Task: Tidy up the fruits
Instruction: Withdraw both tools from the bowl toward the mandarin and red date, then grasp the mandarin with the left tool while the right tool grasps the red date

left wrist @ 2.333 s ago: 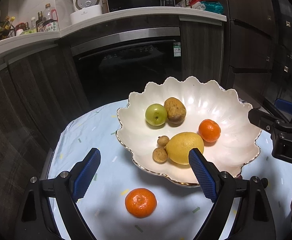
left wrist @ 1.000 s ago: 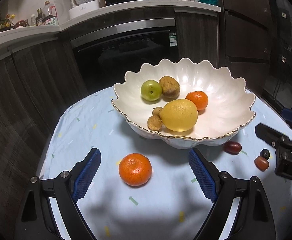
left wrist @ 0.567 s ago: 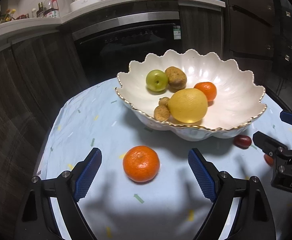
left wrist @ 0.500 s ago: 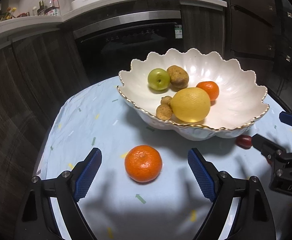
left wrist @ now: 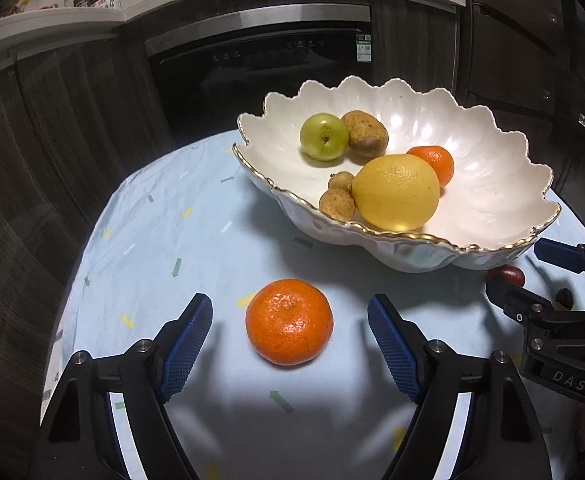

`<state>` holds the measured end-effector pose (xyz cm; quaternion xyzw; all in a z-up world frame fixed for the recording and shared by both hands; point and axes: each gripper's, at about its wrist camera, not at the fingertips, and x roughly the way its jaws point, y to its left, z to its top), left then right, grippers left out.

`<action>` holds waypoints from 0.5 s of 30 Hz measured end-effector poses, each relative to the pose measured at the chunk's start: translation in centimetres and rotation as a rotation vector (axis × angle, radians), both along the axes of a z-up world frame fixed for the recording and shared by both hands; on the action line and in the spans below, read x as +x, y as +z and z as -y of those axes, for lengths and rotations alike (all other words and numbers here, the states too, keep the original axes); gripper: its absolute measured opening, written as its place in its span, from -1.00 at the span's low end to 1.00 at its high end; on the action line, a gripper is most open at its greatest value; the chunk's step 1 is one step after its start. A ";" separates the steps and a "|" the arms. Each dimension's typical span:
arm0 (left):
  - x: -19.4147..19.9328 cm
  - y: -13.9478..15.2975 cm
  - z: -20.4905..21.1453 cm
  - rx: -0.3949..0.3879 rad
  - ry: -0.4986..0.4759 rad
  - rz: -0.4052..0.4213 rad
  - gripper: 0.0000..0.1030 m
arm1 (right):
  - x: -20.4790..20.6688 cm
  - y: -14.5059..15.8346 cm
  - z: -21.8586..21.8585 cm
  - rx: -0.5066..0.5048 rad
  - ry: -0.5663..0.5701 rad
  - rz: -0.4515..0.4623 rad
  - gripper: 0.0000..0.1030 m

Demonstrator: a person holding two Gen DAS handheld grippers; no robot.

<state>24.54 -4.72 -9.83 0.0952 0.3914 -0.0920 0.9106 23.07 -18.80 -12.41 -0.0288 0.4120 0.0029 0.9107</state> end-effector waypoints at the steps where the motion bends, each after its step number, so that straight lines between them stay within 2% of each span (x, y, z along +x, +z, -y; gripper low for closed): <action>1: 0.1 -0.2 0.0 -0.001 -0.002 -0.006 0.49 | 0.1 -0.1 0.0 0.002 0.001 -0.004 0.34; 5: 0.3 -0.5 0.1 -0.006 -0.007 -0.022 0.34 | 0.2 -0.2 -0.2 0.005 0.009 -0.019 0.18; 10: 0.6 -0.7 0.0 -0.016 -0.003 -0.038 0.23 | 0.4 -0.4 -0.4 0.001 0.017 -0.033 0.09; 12: 0.7 -0.8 0.0 -0.021 -0.004 -0.047 0.09 | 0.4 -0.4 -0.6 0.000 0.022 -0.033 0.05; 15: 0.8 -0.9 0.0 -0.022 0.001 -0.054 -0.02 | 0.3 -0.4 -0.7 0.000 0.032 -0.032 -0.06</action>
